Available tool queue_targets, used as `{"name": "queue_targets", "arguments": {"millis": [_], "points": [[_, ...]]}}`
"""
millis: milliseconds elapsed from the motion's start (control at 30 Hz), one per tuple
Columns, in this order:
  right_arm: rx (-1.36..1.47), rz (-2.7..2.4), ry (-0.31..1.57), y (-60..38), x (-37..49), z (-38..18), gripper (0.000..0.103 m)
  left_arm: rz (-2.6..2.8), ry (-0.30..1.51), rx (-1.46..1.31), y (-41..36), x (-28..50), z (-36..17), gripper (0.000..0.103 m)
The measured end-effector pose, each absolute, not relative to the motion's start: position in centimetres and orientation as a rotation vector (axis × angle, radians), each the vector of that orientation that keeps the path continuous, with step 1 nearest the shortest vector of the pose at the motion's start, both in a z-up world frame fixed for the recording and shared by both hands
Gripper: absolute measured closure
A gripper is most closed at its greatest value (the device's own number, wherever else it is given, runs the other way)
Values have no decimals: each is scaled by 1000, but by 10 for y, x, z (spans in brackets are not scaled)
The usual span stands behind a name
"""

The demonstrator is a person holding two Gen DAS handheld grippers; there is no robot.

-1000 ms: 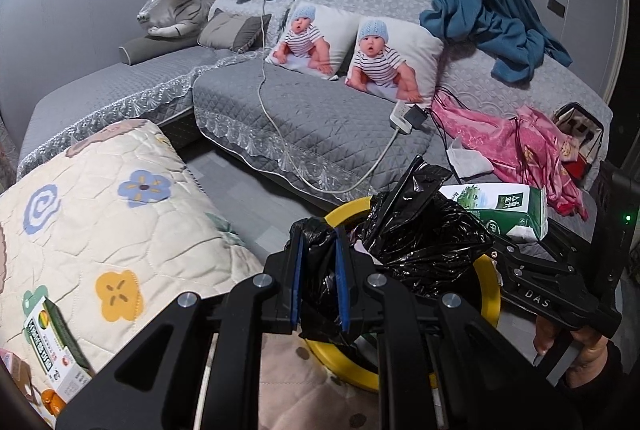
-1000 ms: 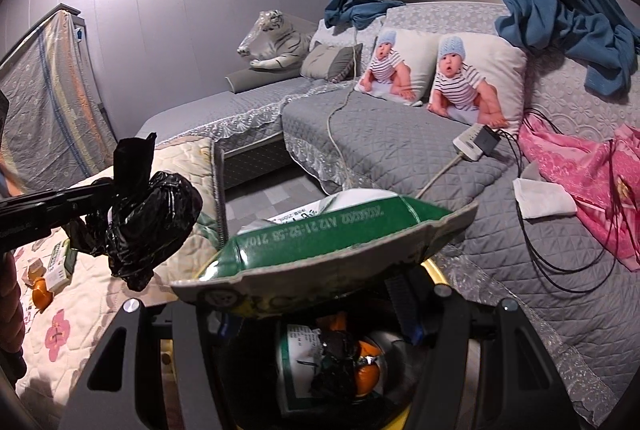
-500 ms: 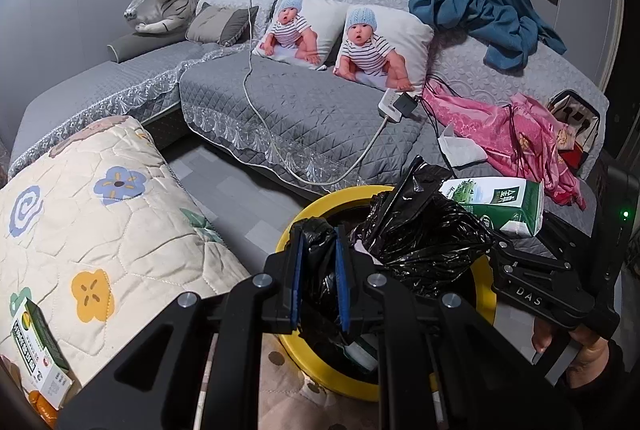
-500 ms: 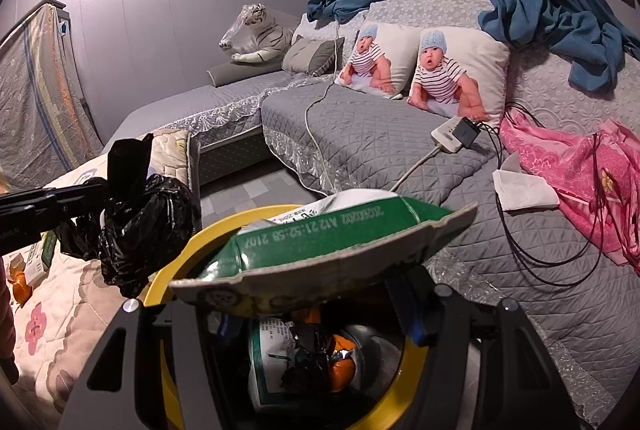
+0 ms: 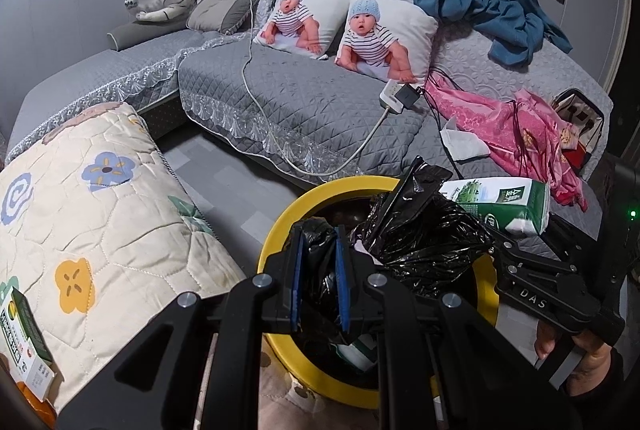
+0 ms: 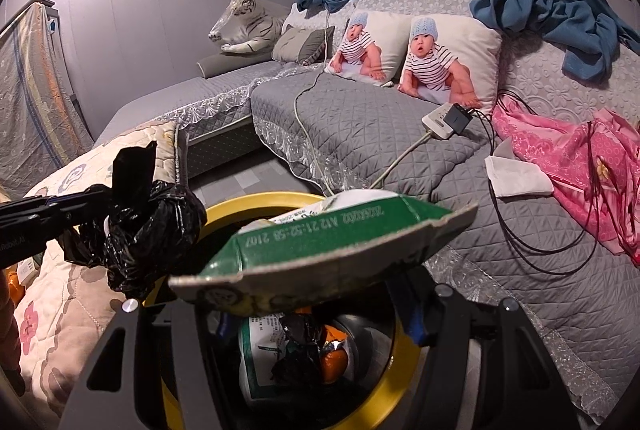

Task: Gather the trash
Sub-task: 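Open the right tool to drop the green wrapper into the bin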

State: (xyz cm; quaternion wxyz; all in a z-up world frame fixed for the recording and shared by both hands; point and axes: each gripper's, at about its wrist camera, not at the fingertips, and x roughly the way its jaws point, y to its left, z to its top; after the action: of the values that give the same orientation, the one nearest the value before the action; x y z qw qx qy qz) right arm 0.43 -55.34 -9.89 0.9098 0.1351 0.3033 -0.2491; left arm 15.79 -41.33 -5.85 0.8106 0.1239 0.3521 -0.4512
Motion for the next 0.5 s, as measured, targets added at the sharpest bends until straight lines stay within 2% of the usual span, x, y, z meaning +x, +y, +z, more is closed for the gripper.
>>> {"name": "queue_targets", "arguments": {"millis": [200,233,300,367,433,500], "points": [[270,-537,636,-555,3,-98,46,-970,755,256,-413,158,-60,88],[273,-542,640,-555,3,-99,46,-961,757,250,-412,159,-60,85],[283,-557,634,-557,1,-98,45,-956,765,236,-410,161,-60,73],[285,-565,633,-558,0,-97,42,-929,755,208,-405,163,-58,29],[280,-583,618,-559,-4,-95,32,-917,740,183,-400,165,-55,26],[282,-585,609,-559,-5,-92,31,-911,750,166,-396,169,-54,23]]}}
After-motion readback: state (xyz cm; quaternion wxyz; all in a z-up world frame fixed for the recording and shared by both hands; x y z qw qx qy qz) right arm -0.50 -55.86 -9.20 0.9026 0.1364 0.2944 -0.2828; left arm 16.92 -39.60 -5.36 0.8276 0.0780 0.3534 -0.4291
